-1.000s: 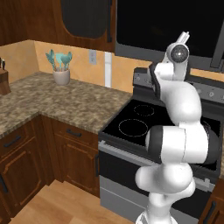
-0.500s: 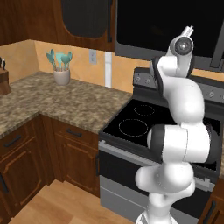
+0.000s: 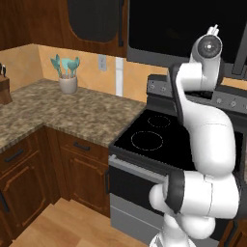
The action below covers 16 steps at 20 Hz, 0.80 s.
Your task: Pick the corn from the sink and place it in the bowl. Then pick the bowl and place it in the microwave. Then close the microwave door and press the start button.
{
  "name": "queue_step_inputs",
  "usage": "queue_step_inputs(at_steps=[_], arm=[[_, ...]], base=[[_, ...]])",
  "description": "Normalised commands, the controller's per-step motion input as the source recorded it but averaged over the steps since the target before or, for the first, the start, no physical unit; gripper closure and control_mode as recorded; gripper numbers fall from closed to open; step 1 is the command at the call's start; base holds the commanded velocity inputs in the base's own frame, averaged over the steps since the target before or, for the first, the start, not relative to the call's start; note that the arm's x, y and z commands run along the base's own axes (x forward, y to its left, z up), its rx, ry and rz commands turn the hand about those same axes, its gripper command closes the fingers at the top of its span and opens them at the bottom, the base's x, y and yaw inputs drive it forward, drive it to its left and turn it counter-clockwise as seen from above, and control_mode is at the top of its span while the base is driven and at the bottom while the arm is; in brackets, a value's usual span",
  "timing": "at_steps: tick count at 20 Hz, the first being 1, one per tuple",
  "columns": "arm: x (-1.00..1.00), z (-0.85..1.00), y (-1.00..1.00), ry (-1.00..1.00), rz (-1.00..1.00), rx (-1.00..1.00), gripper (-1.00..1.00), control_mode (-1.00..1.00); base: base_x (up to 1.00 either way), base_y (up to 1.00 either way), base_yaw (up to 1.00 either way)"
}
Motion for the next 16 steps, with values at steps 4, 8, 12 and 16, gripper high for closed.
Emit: queue_step_inputs(at_steps=[4,8,12,16], arm=[[-0.86,0.16,0.00,0.21,0.00,-0.28,-1.00,-1.00],[-0.85,0.19,0.00,0.11,0.03,-0.36,-1.00,-1.00],[-0.67,0.05,0.00,0.15,0.07,-0.41,-1.00,-1.00],[-0.78,0.00,-0.04,0.13,0.14,-0.39,-1.00,-1.00]], base=[[0.00,0.00,0.00],[0.00,0.00,0.00],[0.00,0.00,0.00],[0.00,0.00,0.00]])
